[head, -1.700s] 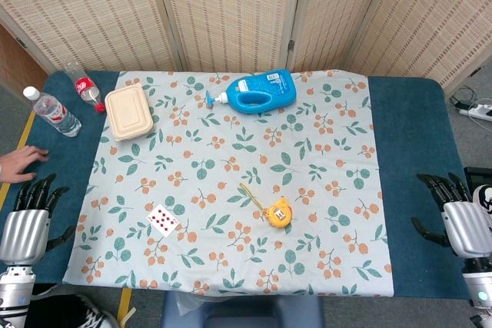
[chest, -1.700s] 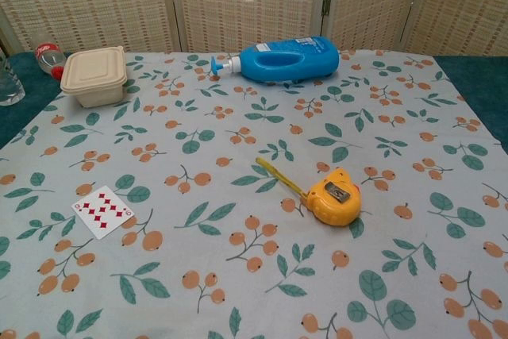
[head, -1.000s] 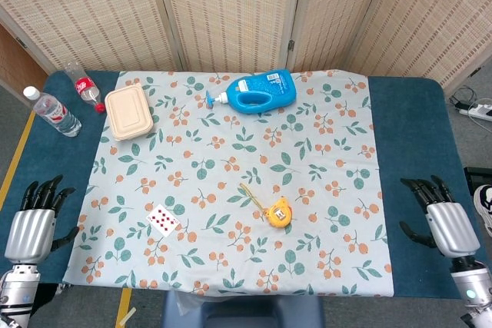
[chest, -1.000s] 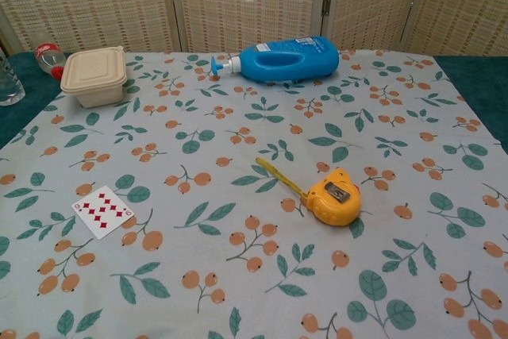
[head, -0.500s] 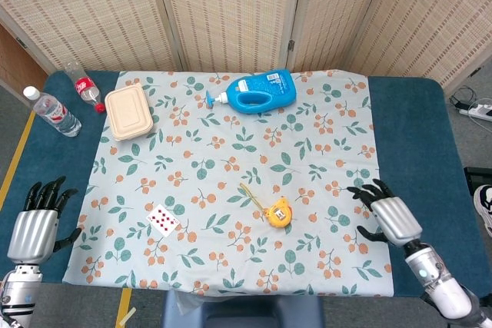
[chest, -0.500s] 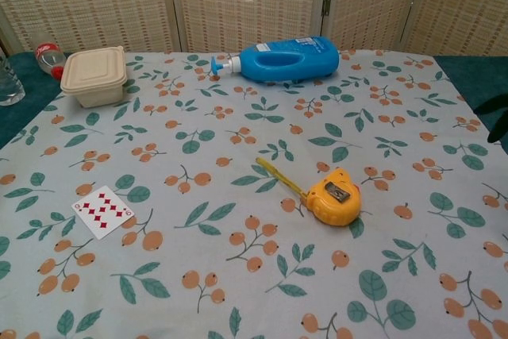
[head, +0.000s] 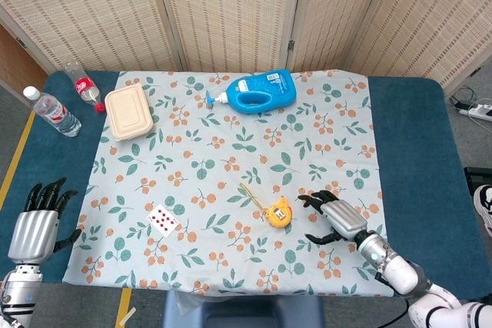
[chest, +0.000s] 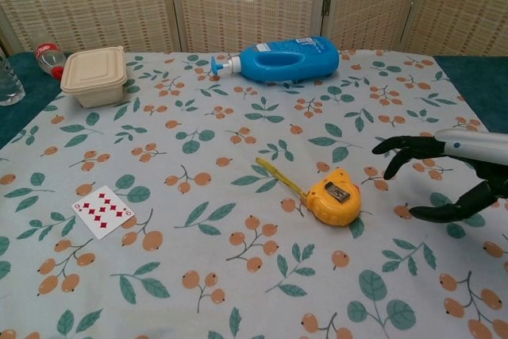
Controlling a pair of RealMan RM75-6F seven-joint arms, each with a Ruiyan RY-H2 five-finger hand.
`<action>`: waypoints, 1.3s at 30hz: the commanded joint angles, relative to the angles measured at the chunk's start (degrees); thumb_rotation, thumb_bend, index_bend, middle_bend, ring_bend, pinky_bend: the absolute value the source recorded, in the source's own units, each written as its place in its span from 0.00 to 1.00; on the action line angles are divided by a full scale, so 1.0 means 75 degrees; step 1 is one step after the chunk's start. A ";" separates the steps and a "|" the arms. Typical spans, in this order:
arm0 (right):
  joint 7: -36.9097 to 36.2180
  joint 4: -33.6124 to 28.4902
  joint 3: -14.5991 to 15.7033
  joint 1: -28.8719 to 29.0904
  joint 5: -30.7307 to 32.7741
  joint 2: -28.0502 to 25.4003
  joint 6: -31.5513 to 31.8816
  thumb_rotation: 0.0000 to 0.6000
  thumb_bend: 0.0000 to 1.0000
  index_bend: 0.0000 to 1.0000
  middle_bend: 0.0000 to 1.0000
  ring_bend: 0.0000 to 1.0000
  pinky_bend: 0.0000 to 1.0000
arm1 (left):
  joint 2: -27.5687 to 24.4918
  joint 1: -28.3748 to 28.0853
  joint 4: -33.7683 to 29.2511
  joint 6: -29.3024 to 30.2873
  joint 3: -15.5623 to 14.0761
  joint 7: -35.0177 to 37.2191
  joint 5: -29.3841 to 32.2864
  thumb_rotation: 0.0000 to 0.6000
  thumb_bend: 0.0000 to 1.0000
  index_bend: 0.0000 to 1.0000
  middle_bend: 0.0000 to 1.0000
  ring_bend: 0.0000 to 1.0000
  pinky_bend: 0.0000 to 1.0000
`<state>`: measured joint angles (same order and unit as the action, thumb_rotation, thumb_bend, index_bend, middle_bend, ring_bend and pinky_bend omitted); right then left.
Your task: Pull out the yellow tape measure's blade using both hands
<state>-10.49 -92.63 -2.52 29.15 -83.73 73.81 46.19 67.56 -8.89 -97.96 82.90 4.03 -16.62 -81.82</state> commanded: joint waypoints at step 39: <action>0.2009 0.1308 -0.0302 0.1322 0.0616 0.2588 0.0293 0.66 0.37 0.02 0.07 0.04 0.00 | 0.0122 -0.0131 0.0314 -0.0247 0.0010 0.0228 0.0185 1.00 0.23 0.25 0.10 0.12 0.00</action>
<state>1.79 -84.30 -5.24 40.60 -79.12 91.30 45.65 68.45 -9.84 -95.59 81.05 4.11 -14.94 -80.37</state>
